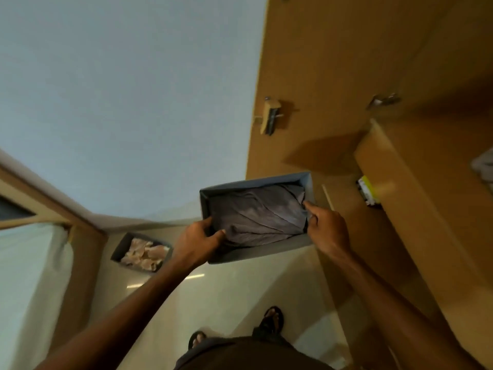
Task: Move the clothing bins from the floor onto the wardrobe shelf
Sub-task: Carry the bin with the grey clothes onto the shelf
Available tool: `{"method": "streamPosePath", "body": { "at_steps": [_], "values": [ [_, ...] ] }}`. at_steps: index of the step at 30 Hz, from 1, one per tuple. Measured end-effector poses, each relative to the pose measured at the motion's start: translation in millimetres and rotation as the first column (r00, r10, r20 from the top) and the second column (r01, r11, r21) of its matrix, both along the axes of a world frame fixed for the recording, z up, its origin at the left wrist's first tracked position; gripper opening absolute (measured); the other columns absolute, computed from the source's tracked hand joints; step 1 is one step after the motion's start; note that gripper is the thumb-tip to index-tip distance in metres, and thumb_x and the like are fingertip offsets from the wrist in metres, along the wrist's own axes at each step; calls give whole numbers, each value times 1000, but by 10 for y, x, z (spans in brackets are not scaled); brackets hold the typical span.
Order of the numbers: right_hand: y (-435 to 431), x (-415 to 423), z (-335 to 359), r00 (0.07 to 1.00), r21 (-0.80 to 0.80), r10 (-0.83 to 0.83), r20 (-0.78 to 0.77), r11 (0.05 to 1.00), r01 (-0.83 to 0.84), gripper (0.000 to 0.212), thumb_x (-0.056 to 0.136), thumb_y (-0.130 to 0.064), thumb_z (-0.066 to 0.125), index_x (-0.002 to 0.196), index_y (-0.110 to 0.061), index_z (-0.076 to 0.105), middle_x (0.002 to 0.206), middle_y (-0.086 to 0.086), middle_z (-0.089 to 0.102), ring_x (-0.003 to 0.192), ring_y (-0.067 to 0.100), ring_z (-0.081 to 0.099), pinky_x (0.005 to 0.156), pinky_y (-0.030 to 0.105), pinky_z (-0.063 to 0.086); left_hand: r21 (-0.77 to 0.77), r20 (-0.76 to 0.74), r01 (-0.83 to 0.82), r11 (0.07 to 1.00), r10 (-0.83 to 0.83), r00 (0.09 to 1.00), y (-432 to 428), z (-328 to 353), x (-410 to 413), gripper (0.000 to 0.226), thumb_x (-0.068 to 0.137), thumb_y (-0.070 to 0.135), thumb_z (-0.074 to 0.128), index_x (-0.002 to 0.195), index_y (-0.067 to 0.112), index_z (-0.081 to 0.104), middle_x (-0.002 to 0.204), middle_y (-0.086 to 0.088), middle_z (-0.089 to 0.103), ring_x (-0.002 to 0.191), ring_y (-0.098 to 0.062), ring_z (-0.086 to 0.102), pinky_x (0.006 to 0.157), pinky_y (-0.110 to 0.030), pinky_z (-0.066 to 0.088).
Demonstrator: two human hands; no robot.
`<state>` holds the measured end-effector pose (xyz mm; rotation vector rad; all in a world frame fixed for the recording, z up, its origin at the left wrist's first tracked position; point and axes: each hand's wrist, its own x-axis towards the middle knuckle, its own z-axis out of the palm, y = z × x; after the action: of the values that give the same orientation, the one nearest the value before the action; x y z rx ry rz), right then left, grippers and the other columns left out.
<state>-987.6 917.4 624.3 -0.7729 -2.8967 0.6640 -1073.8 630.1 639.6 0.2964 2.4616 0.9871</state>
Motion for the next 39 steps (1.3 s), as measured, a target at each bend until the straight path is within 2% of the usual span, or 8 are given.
{"method": "streamPosePath", "body": {
  "at_steps": [5, 9, 21, 24, 28, 31, 34, 39],
  "values": [
    [955, 24, 371, 992, 27, -70, -103, 997, 74, 45, 94, -8, 48, 134, -27, 55, 112, 6, 72, 80, 21, 64, 59, 25, 46, 35, -118, 17, 999, -13, 993, 972, 250, -67, 41, 88, 46, 59, 126, 31, 61, 111, -1, 71, 87, -16, 63, 73, -26, 42],
    [1633, 30, 633, 977, 64, -100, -187, 991, 114, 44, 94, -7, 46, 133, -25, 55, 121, 5, 68, 91, 25, 68, 70, 34, 56, 72, -152, 56, 996, -45, 987, 1690, 383, -145, 33, 91, 37, 56, 122, 29, 65, 111, -1, 72, 100, -24, 67, 77, -28, 44],
    [3370, -247, 1171, 952, 139, -243, -185, 953, 270, 50, 92, -1, 45, 139, -18, 50, 125, 16, 64, 95, 34, 64, 72, 34, 49, 142, -190, 318, 937, -289, 938, 3602, 571, -743, 24, 83, 23, 51, 92, 23, 73, 79, 0, 72, 67, -17, 66, 60, -32, 55],
    [3808, -388, 1217, 946, 135, -278, -166, 944, 301, 44, 90, 0, 47, 132, -13, 57, 116, 19, 67, 85, 31, 62, 68, 38, 50, 95, -227, 413, 906, -384, 895, 4113, 572, -980, 18, 85, 22, 51, 84, 15, 69, 74, -7, 68, 62, -19, 62, 51, -27, 43],
    [4376, -549, 1173, 929, 31, -342, -137, 936, 350, 47, 89, -6, 49, 133, -23, 56, 122, 12, 65, 103, 36, 63, 84, 43, 55, 45, -223, 499, 865, -479, 849, 4628, 582, -1211, 12, 87, 24, 55, 79, 19, 63, 71, 1, 63, 60, -11, 57, 48, -20, 36],
    [4673, -647, 1215, 914, -38, -386, -125, 922, 384, 49, 92, -10, 47, 138, -27, 49, 131, 7, 59, 115, 35, 58, 97, 44, 50, 77, -212, 586, 807, -561, 800, 5043, 628, -1330, 24, 90, 39, 56, 106, 23, 63, 89, -3, 69, 80, -20, 65, 65, -27, 47],
    [4866, -704, 1213, 880, -39, -463, -104, 886, 462, 55, 95, -8, 47, 148, -16, 32, 143, 14, 47, 127, 36, 48, 106, 40, 42, 77, -193, 679, 730, -657, 728, 5500, 691, -1388, 62, 89, 52, 55, 144, 32, 36, 131, -3, 61, 117, -27, 58, 88, -29, 43],
    [4858, -583, 1248, 876, -36, -479, -60, 878, 478, 54, 90, -31, 64, 137, -12, 49, 140, 10, 52, 128, 28, 49, 105, 36, 42, 160, -64, 833, 529, -837, 544, 5970, 570, -1426, 88, 82, 62, 55, 151, 40, 6, 143, -1, 51, 125, -22, 54, 100, -39, 48]
  ]
}}
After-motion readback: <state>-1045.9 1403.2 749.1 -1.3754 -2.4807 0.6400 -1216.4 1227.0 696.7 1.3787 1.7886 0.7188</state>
